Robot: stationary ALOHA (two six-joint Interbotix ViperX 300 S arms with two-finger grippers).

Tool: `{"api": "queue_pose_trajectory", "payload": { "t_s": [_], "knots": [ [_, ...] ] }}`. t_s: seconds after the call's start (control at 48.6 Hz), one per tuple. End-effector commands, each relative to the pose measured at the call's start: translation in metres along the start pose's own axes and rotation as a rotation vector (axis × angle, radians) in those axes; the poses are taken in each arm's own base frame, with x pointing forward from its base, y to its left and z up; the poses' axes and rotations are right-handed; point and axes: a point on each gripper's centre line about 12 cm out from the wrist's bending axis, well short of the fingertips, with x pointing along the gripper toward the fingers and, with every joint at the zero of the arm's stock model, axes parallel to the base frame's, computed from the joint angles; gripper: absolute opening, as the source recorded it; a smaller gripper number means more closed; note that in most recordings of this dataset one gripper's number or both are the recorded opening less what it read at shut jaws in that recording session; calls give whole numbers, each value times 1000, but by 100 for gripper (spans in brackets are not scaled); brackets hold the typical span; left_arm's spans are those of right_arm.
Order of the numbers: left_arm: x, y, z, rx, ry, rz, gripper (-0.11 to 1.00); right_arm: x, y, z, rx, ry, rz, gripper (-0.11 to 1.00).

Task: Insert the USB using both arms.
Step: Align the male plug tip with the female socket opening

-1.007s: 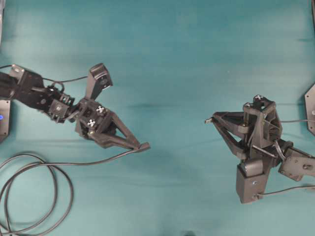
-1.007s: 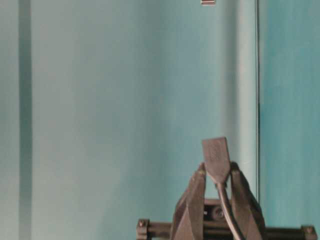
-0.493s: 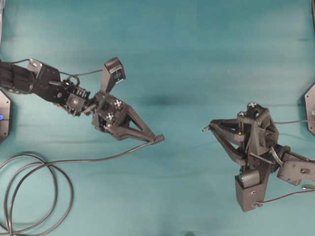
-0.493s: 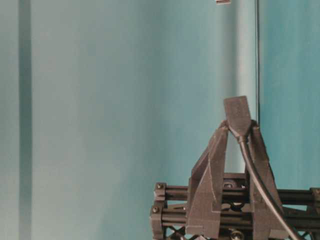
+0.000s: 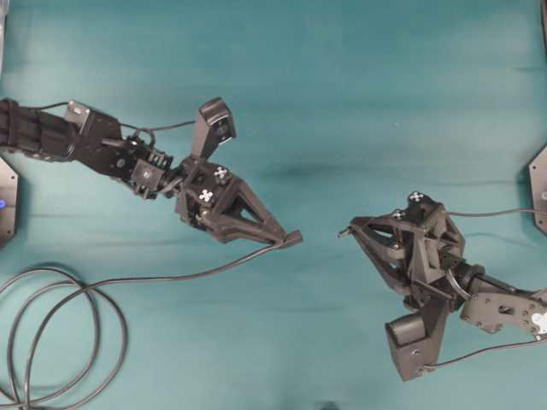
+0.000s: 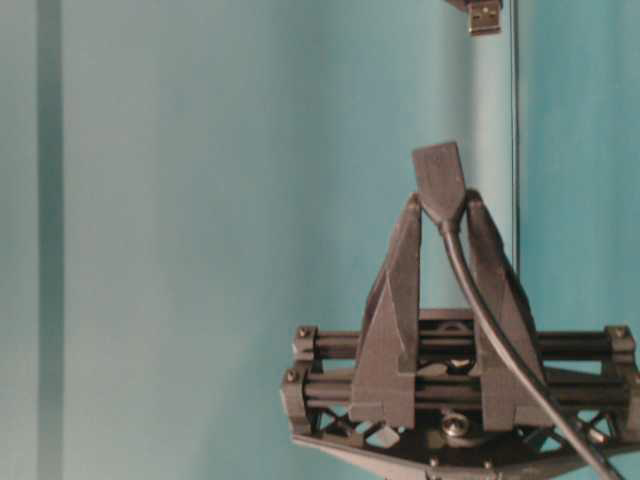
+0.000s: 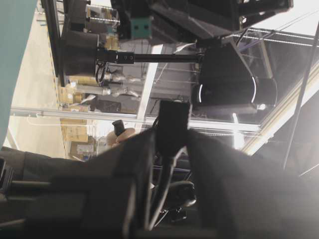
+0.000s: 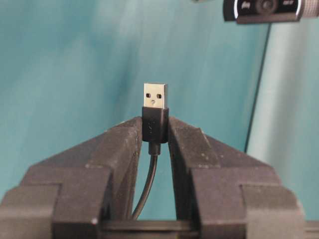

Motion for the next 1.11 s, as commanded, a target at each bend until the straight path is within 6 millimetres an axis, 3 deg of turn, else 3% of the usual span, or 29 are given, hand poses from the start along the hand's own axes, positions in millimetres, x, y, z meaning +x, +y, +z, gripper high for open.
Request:
{"api": "queue_pose_trajectory", "payload": {
  "t_s": [0.0, 0.596, 1.09],
  "knots": [
    [5, -9, 2, 3, 13, -32, 19, -1, -11, 9, 26, -19, -18, 21],
    [12, 1, 2, -51, 31, -18, 19, 4, -21, 10, -17, -3, -31, 21],
    [11, 4, 10, -49, 6, -1, 19, 10, -19, 25, -15, -8, -31, 21]
  ]
}}
